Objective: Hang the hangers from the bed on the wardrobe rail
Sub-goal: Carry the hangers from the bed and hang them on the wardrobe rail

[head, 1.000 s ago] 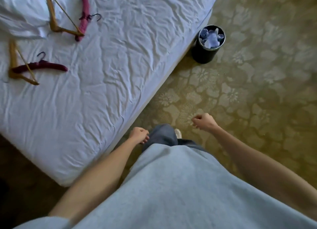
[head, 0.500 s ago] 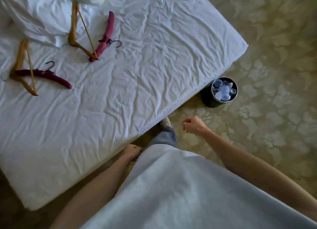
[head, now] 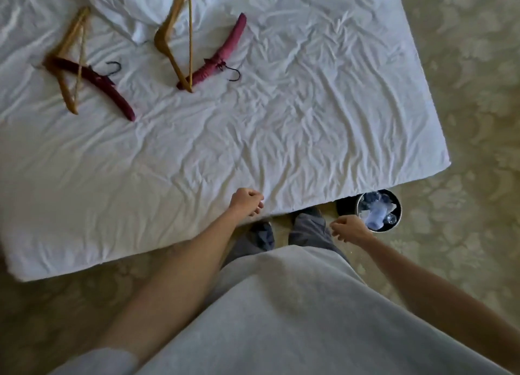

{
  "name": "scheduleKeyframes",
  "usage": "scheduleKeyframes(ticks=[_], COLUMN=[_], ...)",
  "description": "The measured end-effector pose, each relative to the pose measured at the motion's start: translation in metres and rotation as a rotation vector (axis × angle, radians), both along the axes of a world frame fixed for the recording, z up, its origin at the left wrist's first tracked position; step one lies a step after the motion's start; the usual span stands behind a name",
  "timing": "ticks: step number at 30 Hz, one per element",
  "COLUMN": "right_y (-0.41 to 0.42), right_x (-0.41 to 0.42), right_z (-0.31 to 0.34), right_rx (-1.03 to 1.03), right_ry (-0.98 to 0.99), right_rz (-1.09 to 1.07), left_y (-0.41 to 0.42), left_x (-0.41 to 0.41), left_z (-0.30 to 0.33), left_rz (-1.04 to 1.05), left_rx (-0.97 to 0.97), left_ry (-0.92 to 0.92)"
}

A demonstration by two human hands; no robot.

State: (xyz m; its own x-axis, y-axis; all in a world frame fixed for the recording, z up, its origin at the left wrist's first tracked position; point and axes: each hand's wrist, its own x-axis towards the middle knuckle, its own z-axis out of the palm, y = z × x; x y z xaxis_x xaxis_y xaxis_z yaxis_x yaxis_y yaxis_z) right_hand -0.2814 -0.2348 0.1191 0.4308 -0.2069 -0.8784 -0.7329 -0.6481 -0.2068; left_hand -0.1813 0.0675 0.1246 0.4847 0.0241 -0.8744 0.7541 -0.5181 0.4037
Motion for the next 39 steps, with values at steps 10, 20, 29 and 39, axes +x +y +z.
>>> scheduleKeyframes(ticks=[10,20,29,39], right_y=[0.023,0.128,0.205,0.218], right_x=[0.154,0.355,0.515,0.636], right_z=[-0.001,0.002,-0.074,-0.16], right_rx=[0.24,0.364,0.267,0.027], right_ry=[-0.052,-0.289,-0.342,-0.913], right_rz=[0.247,0.35,0.468,0.968], left_y=[-0.016,0.016,0.11,0.187], left_x=[0.042,0.207,0.369,0.478], left_z=[-0.005,-0.009,-0.063,-0.157], left_rz=[0.486,0.67,0.694,0.558], left_rx=[0.076,0.081,0.152,0.492], left_ry=[0.065,-0.123,-0.237,-0.309])
